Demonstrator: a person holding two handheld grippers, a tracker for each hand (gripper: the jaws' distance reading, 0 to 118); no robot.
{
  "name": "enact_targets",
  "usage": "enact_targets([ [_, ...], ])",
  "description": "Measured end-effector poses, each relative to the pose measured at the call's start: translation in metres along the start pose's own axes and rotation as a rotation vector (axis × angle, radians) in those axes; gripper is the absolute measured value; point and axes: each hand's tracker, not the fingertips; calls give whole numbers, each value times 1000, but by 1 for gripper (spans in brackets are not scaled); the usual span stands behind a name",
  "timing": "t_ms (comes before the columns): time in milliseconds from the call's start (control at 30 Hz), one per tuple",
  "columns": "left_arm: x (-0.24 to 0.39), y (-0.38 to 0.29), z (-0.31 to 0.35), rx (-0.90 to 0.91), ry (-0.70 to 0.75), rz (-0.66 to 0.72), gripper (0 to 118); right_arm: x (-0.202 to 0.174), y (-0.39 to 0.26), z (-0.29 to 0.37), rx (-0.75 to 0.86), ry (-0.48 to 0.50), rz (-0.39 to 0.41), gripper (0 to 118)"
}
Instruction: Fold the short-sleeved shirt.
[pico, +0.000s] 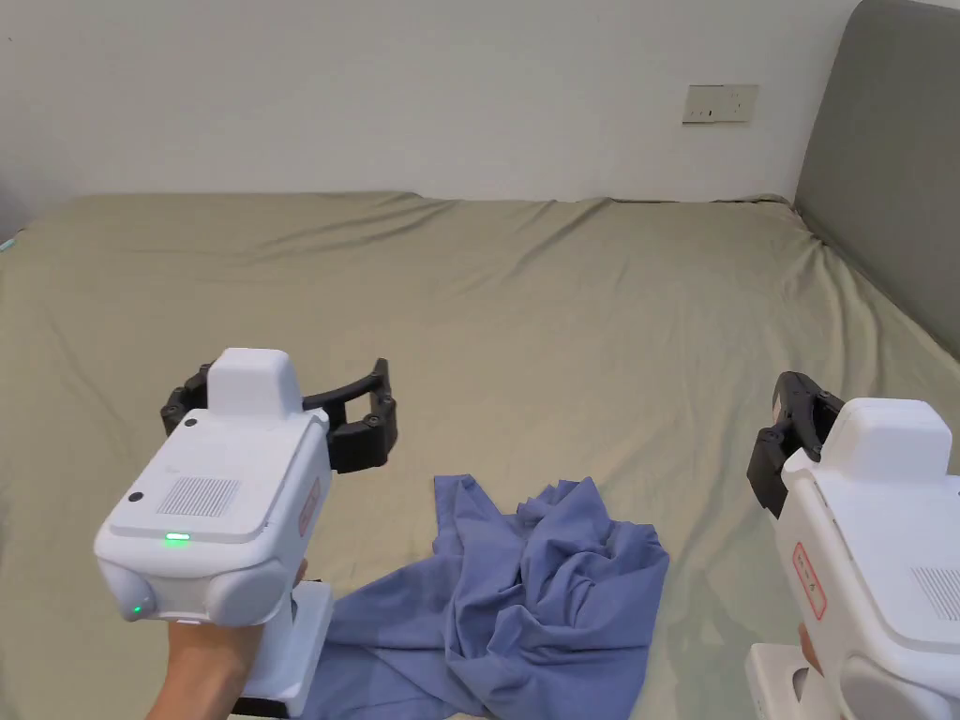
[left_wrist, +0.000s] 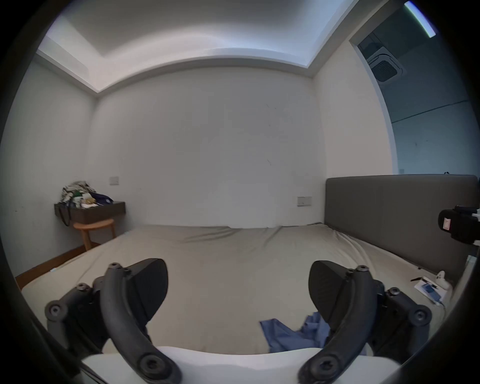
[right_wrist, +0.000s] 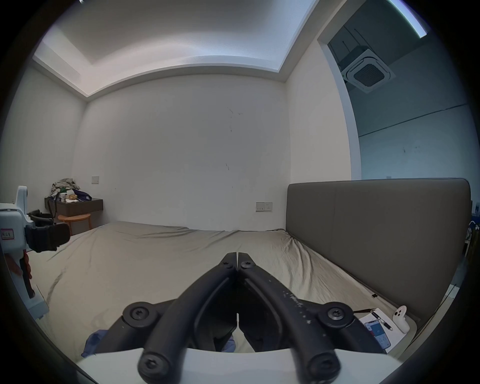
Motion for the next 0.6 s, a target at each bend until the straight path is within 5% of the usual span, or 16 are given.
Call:
enact_targets([
  [100, -13, -5, 8, 26, 7, -1, 82, -4, 2, 0, 6, 11, -1, 1],
  [200, -19, -7, 11, 39, 47, -3, 11, -8, 3, 0, 9, 20, 2, 1],
  [233, -21, -8, 12, 40, 59, 5, 0, -9, 3, 0, 8, 26, 3, 1],
  [467, -29, -10, 5, -44, 66, 19, 0, -14, 0, -1, -2, 39, 11, 1],
  [600, -37, -24, -12, -295, 42, 82, 0, -14, -5, -3, -15, 41, 13, 1],
])
